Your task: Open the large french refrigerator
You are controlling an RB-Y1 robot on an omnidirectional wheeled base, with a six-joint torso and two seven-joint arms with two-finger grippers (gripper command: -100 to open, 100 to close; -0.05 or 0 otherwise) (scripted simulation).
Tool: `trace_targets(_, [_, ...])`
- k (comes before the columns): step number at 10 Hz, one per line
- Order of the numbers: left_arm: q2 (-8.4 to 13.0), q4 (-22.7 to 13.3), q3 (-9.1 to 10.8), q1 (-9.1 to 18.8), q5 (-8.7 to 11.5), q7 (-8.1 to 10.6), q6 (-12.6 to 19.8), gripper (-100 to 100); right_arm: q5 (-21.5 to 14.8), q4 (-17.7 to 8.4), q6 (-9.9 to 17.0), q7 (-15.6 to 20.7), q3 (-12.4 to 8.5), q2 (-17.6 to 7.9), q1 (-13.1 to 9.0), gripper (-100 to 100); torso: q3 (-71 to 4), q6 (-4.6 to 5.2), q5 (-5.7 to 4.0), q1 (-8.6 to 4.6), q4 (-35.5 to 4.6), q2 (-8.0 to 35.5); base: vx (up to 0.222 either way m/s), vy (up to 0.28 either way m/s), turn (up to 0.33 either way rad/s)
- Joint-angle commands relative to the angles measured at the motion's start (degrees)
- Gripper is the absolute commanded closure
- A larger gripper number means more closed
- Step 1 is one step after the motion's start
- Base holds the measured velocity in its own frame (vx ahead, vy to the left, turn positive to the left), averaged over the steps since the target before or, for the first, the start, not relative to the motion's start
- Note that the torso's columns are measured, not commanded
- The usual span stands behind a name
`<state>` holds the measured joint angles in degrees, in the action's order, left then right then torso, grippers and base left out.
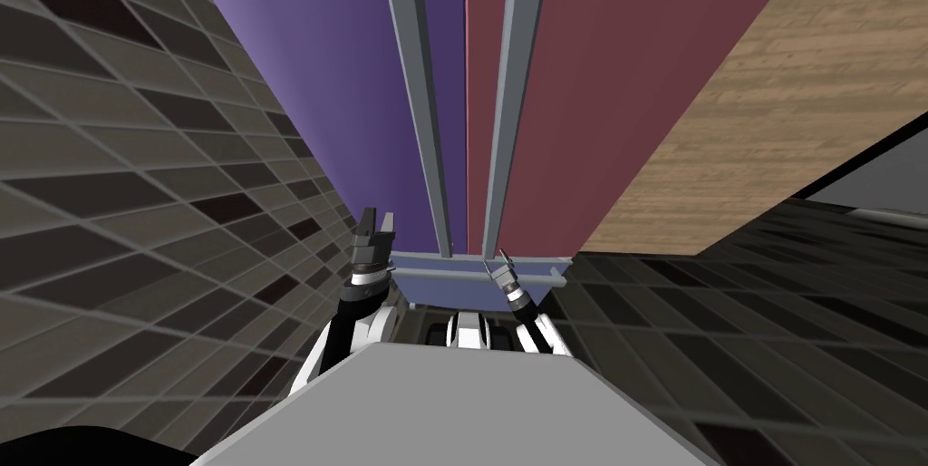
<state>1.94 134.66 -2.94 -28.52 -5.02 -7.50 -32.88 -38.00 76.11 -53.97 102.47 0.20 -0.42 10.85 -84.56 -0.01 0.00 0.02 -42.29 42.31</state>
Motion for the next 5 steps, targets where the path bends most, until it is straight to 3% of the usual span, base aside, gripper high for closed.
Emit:
trace_targets(1, [0.0,0.0,0.0,0.0,0.0,0.0,0.0,0,-0.28,-0.96,-0.42,1.24,-0.04,3.1,-0.48,-100,0.0,0.0,0.0,0.0,0.0,0.0,0.003,-0.009,-0.009])
trace_targets(2, [0.0,0.0,0.0,0.0,0.0,0.0,0.0,0,-0.17,-1.09,-0.41,1.03,-0.15,2.41,-0.66,-100,0.0,0.0,0.0,0.0,0.0,-0.01,0.0,0.0,0.0])
trace_targets(3, [0.0,0.0,0.0,0.0,0.0,0.0,0.0,0,-0.93,0.32,1.3,-0.13,1.12,2.43,-1.21,-100,0.0,0.01,0.0,-0.01,0.0,-0.01,0.035,0.02,-0.231])
trace_targets(5, [0.0,0.0,0.0,0.0,0.0,0.0,0.0,0,-1.68,1.81,3.07,-1.39,2.39,2.33,-1.72,-100,-0.09,0.01,0.02,0.04,0.04,-0.14,0.054,0.029,-0.064])
